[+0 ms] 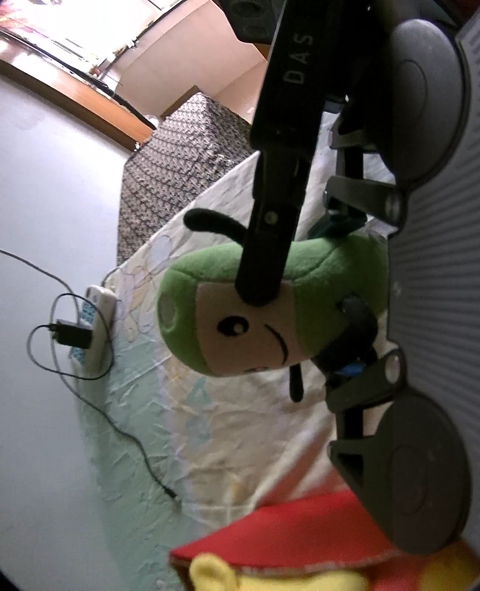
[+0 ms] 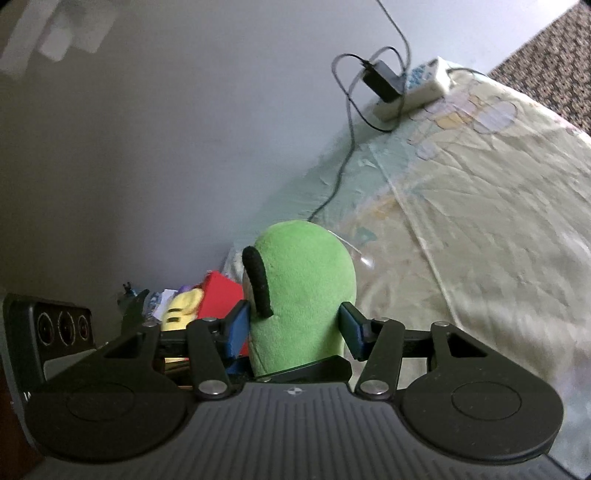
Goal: Organize objects
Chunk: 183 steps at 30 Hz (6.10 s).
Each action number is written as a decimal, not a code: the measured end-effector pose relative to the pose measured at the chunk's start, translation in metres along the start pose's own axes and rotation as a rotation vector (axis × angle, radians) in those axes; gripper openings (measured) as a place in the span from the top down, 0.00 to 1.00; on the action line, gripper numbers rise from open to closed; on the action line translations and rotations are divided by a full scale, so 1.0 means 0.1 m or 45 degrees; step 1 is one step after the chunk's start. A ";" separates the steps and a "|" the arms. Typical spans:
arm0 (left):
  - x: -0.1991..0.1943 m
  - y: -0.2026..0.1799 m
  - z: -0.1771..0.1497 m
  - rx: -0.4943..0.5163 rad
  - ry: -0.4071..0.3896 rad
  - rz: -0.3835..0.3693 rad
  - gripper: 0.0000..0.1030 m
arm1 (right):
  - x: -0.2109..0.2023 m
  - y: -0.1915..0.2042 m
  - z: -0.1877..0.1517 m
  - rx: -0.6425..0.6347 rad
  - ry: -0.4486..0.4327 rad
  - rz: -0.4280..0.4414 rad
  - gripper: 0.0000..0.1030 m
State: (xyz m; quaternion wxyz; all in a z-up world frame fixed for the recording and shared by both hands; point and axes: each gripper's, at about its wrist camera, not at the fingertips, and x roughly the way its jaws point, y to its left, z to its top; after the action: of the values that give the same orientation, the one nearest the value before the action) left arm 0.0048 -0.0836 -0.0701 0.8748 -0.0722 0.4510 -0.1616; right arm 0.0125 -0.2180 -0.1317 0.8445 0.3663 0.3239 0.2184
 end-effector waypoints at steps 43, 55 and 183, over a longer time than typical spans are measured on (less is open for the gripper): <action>-1.54 1.77 -0.56 -0.172 -0.297 0.203 0.43 | 1.19 1.79 -0.70 -0.285 0.061 0.250 0.46; -1.23 2.06 -0.65 -0.196 -0.158 0.198 0.42 | 1.52 1.84 -0.86 -0.353 0.199 0.080 0.46; -0.74 0.21 -0.18 0.055 0.027 0.726 0.06 | -0.12 1.14 -0.45 -0.371 -0.089 -0.884 0.26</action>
State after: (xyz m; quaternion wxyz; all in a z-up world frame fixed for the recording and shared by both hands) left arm -0.0454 -0.0376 -0.0302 0.8814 0.0778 0.4588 0.0808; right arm -0.0429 -0.1313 -0.0632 0.9220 0.1180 0.3655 -0.0498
